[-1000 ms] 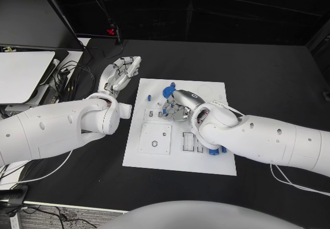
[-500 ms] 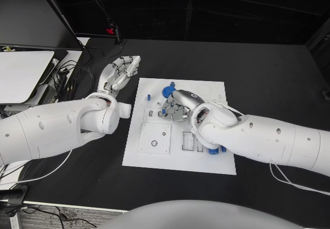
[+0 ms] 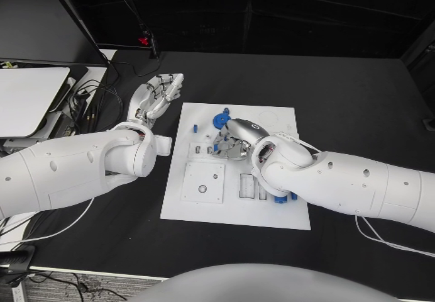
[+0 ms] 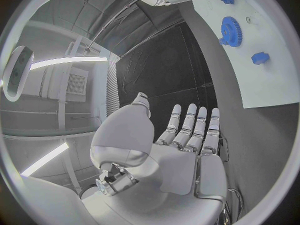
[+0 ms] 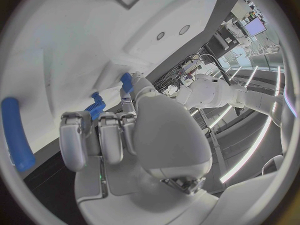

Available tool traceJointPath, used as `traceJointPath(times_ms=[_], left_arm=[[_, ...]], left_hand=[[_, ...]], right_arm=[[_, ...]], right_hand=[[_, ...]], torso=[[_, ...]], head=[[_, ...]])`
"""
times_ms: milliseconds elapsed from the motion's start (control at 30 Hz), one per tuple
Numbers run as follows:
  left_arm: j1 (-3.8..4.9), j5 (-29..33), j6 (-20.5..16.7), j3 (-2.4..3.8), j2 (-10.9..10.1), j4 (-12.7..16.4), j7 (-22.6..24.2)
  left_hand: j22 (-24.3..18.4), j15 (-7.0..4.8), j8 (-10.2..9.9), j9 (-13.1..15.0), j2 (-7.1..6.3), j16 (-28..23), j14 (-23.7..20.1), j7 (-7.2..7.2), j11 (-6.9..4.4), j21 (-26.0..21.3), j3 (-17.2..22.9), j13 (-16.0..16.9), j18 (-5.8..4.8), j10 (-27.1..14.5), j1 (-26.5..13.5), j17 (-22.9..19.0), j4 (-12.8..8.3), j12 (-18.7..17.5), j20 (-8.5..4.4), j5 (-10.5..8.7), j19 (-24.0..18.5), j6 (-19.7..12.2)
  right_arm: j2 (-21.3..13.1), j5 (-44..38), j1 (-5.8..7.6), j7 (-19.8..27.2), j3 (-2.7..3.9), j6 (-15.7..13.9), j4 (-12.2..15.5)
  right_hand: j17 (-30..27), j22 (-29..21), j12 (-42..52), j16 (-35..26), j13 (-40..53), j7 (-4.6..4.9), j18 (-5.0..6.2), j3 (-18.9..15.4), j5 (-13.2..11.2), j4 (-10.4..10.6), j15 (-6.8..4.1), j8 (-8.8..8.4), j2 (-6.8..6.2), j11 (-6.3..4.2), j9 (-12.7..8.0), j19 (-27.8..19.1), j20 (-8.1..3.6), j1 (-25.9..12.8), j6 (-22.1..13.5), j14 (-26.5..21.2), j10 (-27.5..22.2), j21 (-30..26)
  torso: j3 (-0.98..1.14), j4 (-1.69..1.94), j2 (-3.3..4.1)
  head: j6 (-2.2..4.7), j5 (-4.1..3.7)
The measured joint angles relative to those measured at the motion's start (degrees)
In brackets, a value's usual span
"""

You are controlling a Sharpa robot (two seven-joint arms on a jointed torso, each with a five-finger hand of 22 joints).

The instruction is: Assemble the parts on the task board

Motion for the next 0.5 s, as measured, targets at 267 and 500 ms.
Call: traceJointPath(times_ms=[267, 500], left_arm=[[0.00, 0.0, 0.0, 0.00, 0.0, 0.0, 0.0], [0.00, 0.0, 0.0, 0.00, 0.0, 0.0, 0.0]], left_hand=[[0.0, 0.00, 0.0, 0.0, 0.00, 0.0, 0.0, 0.00, 0.00, 0.0, 0.0, 0.0, 0.00, 0.0, 0.0, 0.0, 0.0, 0.0, 0.00, 0.00, 0.0, 0.0], [0.0, 0.00, 0.0, 0.0, 0.00, 0.0, 0.0, 0.00, 0.00, 0.0, 0.0, 0.0, 0.00, 0.0, 0.0, 0.0, 0.0, 0.0, 0.00, 0.00, 0.0, 0.0]], right_arm=[[-0.1, -0.2, -0.03, 0.1, 0.00, -0.2, 0.0], [-0.2, -0.6, -0.05, 0.8, 0.00, -1.0, 0.1]], right_hand=[[0.0, 0.0, 0.0, 0.0, 0.0, 0.26, 0.00, -0.7, 0.0, 0.1, 0.21, 0.00, -0.86, 0.33, 0.0, 0.2, 0.15, -0.4, -1.3, 0.2, -0.1, 0.0], [0.0, 0.0, 0.0, 0.0, 0.0, 1.90, 0.00, -6.0, -0.7, 3.5, 1.95, 0.00, -4.77, 1.91, -0.3, 0.0, 1.66, -2.3, -8.7, 0.1, -0.2, 0.0]], torso=[[0.00, 0.03, 0.00], [0.00, 0.05, 0.00]], head=[[-0.09, -0.19], [-0.08, -0.26]])
